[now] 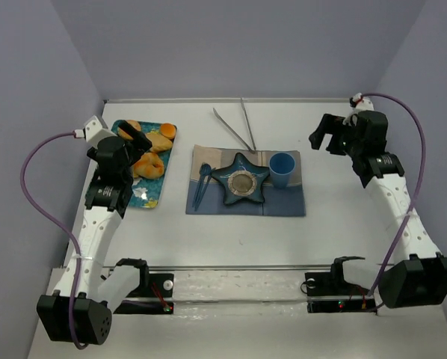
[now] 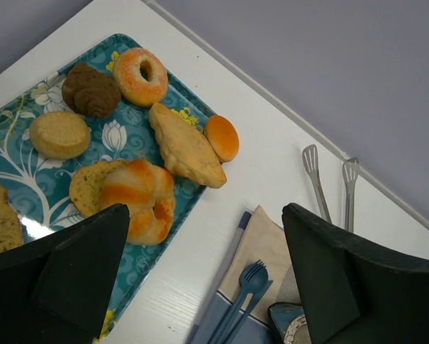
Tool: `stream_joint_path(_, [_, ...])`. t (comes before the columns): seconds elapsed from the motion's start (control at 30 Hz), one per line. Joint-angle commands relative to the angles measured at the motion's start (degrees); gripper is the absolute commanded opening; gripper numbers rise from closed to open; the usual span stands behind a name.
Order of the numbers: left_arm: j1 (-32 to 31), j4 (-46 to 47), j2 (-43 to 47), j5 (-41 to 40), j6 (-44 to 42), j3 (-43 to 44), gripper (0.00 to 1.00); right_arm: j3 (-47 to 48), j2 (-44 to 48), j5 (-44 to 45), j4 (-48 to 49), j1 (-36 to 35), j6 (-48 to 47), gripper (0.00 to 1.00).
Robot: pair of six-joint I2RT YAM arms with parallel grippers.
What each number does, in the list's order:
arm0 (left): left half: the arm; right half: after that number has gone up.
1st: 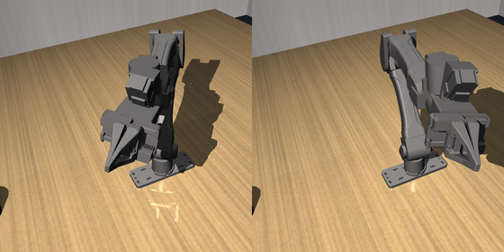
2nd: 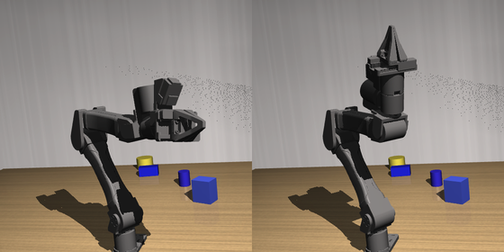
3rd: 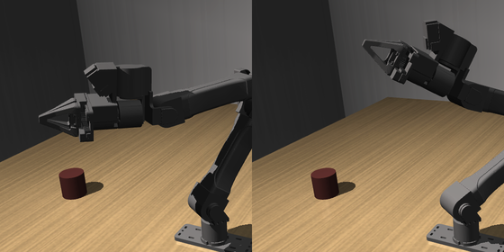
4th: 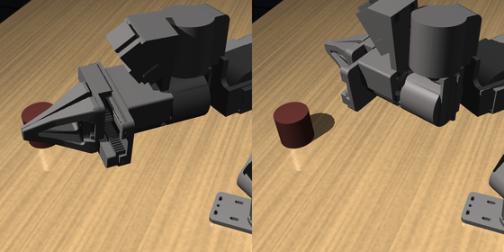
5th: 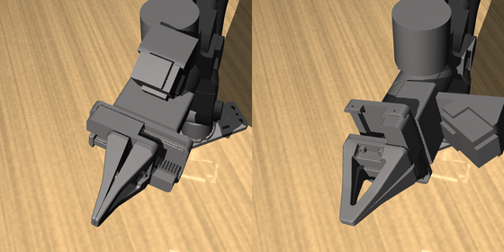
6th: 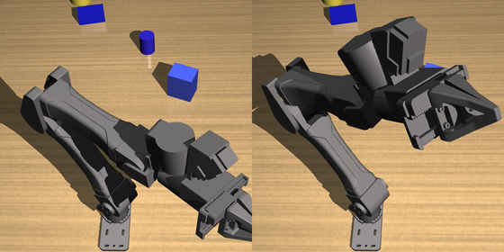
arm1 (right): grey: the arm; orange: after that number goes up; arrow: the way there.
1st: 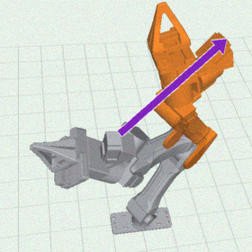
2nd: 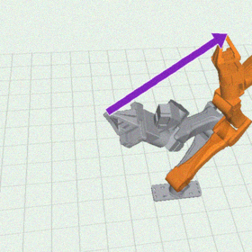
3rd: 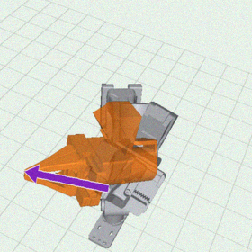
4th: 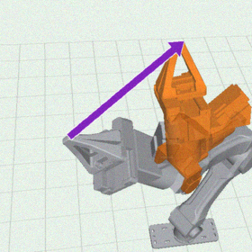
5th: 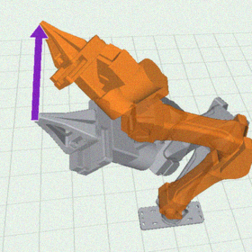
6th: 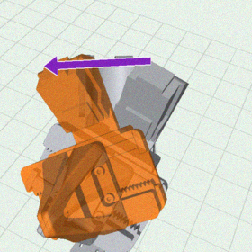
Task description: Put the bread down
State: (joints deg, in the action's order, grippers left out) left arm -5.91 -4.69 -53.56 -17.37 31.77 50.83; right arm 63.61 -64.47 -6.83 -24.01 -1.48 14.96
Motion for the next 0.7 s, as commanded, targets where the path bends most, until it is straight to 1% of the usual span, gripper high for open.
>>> stream_joint_path(0.0, [0.11,1.35,-0.75,0.31,-0.92,1.2,0.99,11.32,-8.02,-3.12,2.66,-9.84,-13.27,1.0])
stream_joint_path(0.03, [0.11,1.52,-1.1,0.31,-1.01,1.03,0.99,13.1,-10.39,-0.58,2.3,-11.95,-18.77,1.0])
stream_joint_path(0.1, [0.11,1.61,-1.54,0.05,-1.18,0.85,0.99,17.14,-15.84,-1.68,1.43,-13.99,-21.72,1.0])
stream_joint_path(0.13, [0.11,1.79,-1.9,-0.12,-1.27,0.76,0.99,21.51,-21.52,-3.61,0.9,-13.99,-23.21,1.0])
stream_joint_path(0.17, [0.11,1.79,-2.16,-0.39,-1.53,0.59,0.99,23.73,-24.36,-6.15,0.37,-13.99,-24.18,1.0])
stream_joint_path(0.2, [0.11,1.79,-2.6,-0.48,-1.8,0.59,0.99,26.27,-27.17,-6.53,-1.29,-14.69,-25.23,1.0])
stream_joint_path(0.23, [0.11,1.61,-2.95,-0.48,-1.89,0.67,0.99,31.08,-32.34,-6.53,-2.09,-15.48,-27.68,1.0])
stream_joint_path(0.3, [0.2,1.61,-3.3,-0.74,-2.32,0.59,0.99,35.77,-37.29,-4.6,-4.63,-16.71,-29.63,1.0])
stream_joint_path(0.37, [0.2,1.7,-4.01,-1.18,-2.24,0.41,0.99,40.34,-42.03,-2.58,-6.22,-17.94,-31.12,1.0])
stream_joint_path(0.47, [0.2,2.14,-5.23,-1.44,-2.41,0.59,0.99,50.95,-53.09,-0.56,-8.51,-19.26,-31.49,1.0])
stream_joint_path(0.57, [0.2,2.31,-6.55,-1.35,-2.59,0.94,0.99,57.13,-59.35,0.67,-10.53,-19.96,-30.78,1.0])
stream_joint_path(0.6, [0.2,2.32,-6.73,-1.36,-2.68,1.11,0.99,60.89,-63.03,0.76,-11.49,-20.49,-30.52,1.0])
stream_joint_path(0.67, [0.29,2.58,-7.43,-1.62,-2.77,1.2,0.99,63.81,-67.69,1.64,-11.76,-21.19,-29.2,1.0])
